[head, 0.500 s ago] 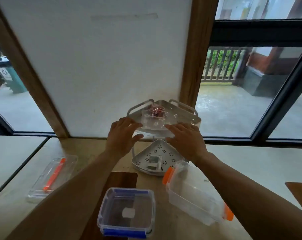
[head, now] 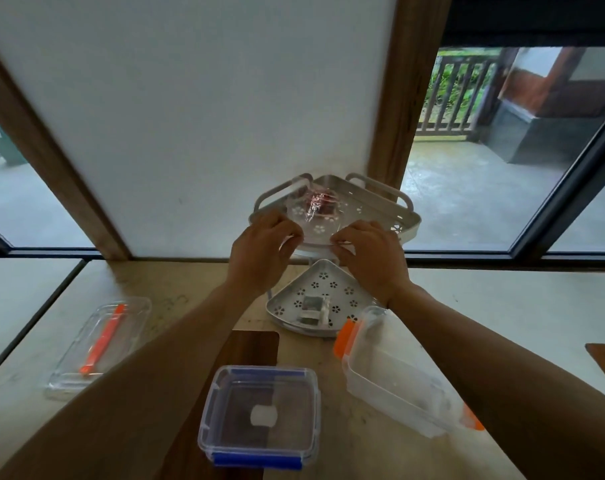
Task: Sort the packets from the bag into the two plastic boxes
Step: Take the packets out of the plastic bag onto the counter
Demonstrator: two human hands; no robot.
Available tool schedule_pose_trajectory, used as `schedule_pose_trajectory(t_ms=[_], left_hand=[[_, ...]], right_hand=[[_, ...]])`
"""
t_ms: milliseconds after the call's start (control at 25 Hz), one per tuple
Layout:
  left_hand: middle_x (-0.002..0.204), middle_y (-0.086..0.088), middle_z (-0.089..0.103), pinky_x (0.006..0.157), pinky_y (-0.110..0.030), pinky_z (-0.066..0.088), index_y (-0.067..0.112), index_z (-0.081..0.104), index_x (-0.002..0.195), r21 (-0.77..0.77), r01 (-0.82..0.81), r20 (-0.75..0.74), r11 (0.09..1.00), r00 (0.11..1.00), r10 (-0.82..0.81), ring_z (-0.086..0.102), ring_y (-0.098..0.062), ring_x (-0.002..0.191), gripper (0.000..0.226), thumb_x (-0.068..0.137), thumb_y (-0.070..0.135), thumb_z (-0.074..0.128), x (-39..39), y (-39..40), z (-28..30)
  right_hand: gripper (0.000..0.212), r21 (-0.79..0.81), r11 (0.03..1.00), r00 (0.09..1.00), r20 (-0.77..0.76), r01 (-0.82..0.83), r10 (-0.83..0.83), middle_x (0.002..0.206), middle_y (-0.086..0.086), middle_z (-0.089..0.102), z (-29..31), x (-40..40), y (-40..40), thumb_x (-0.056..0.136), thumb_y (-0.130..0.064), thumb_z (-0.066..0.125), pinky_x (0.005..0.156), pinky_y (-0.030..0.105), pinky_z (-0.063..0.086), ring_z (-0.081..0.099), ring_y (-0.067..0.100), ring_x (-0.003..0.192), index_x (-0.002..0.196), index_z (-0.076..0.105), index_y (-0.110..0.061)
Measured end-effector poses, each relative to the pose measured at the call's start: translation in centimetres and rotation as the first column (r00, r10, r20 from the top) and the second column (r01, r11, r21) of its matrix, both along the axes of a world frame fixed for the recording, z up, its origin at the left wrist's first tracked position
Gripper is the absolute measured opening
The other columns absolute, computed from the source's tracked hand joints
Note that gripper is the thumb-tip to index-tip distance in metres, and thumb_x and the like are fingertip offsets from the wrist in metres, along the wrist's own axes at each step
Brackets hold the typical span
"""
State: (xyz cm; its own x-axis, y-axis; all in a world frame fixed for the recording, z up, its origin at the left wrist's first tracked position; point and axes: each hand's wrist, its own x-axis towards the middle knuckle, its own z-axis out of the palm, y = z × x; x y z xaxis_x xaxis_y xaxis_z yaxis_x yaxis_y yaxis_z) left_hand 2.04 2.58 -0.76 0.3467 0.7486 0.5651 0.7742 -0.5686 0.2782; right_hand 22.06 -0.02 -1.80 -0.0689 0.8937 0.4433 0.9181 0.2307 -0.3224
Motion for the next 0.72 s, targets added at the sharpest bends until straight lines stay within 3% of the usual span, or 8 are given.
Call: schedule_pose_trajectory(t_ms=[240,640,720], left_hand=[[0.101,0.002,0.064,0.068,-0.035,0.059,0.015,0.063,0.094,0.039,0.060,0.170,0.997,0.983,-0.066,0.063,-0.012,0.080,0.006,0.094,0.020,0.060,0.2,-0.8,2.1],[0.095,-0.001,0.066,0.072,-0.040,0.057,0.011,0.062,0.097,0.092,0.046,0.332,0.995,0.940,-0.074,0.063,-0.016,0.080,0.010,0.097,0.019,0.055,-1.1,-5.8,7.2],[0.095,-0.001,0.066,0.071,-0.041,0.057,0.012,0.061,0.097,0.100,0.064,0.354,0.993,0.930,-0.096,0.064,-0.016,0.081,0.010,0.097,0.019,0.055,-1.5,-7.1,7.9]], right_hand=[[0.011,0.102,0.995,0.988,-0.152,0.004,0.012,0.094,-0.003,0.073,2.2,0.0,-0.8,0.092,-0.029,0.058,0.083,0.044,0.053,0.065,0.017,0.087,0.094,0.068,-0.023],[0.013,0.311,0.950,0.993,-0.117,0.009,0.029,0.089,0.000,0.075,9.3,-1.4,-6.4,0.089,-0.027,0.066,0.073,0.024,0.049,0.068,0.015,0.077,0.095,0.073,-0.017],[0.014,0.319,0.948,0.992,-0.124,0.022,0.019,0.092,0.000,0.075,10.2,-1.7,-7.9,0.090,-0.028,0.065,0.072,0.025,0.050,0.067,0.016,0.079,0.097,0.072,-0.018]])
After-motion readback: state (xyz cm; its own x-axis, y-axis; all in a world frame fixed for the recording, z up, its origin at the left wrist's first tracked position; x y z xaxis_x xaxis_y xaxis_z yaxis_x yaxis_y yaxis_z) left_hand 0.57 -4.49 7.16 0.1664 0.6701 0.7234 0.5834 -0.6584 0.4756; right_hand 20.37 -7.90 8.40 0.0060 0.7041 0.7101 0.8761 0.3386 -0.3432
